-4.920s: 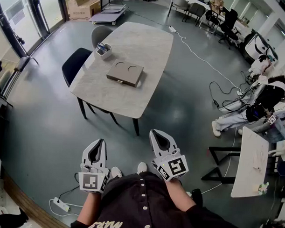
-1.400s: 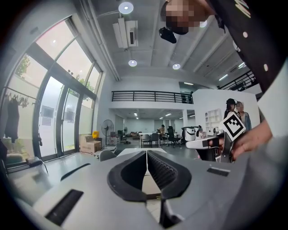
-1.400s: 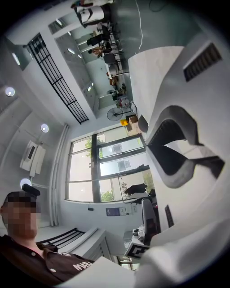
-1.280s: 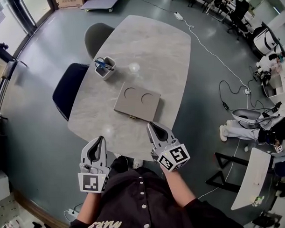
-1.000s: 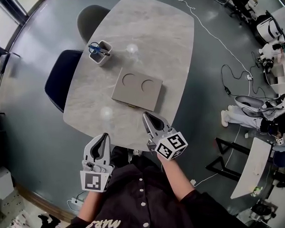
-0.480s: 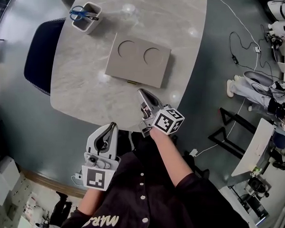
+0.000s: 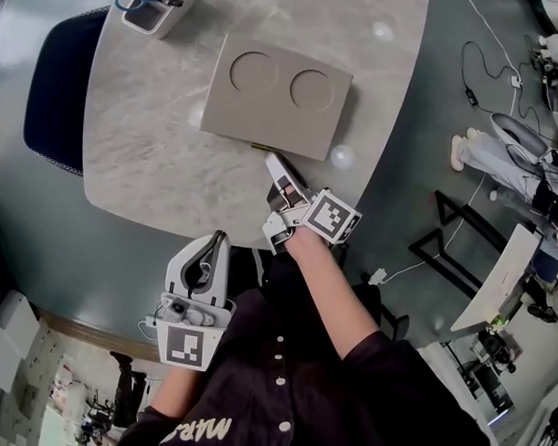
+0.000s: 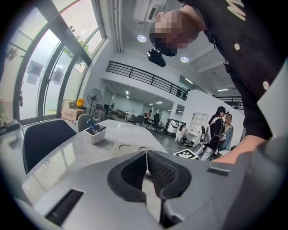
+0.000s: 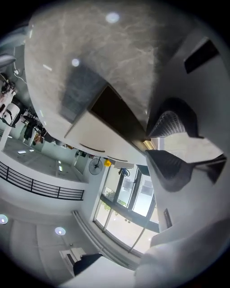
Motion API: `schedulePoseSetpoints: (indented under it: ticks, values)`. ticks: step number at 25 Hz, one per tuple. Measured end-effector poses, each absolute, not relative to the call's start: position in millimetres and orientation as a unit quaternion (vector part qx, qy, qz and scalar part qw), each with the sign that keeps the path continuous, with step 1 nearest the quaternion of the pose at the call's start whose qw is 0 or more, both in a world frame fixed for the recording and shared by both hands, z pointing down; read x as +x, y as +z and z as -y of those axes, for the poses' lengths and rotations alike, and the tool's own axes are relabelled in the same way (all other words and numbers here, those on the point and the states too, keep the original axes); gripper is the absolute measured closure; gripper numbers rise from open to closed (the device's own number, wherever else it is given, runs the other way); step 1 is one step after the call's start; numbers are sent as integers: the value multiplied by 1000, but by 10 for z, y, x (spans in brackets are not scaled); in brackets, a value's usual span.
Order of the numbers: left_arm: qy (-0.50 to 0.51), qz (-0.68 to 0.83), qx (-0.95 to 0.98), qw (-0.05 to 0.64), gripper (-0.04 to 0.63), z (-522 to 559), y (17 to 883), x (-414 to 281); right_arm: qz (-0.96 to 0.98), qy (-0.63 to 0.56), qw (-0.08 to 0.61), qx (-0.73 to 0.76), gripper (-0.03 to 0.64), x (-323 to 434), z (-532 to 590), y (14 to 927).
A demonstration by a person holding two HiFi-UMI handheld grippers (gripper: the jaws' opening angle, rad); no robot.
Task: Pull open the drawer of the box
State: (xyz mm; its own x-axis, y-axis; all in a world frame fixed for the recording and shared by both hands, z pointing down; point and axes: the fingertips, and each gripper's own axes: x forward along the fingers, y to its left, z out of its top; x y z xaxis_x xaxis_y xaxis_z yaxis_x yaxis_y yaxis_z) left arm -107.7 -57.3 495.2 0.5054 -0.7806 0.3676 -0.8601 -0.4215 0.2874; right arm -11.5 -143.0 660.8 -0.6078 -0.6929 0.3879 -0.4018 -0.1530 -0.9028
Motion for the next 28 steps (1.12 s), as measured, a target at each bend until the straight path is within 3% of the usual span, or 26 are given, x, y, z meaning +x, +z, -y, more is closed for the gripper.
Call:
schedulePoseSetpoints:
  ticks: [13, 28]
  values:
    - [92, 489, 836, 230, 578, 597, 5037, -1097, -601, -668, 170, -404, 592, -147, 1510, 6734]
    - [93, 494, 838, 213, 578, 552, 4930, -1132, -598, -679, 161, -395, 594, -194, 1339, 6753]
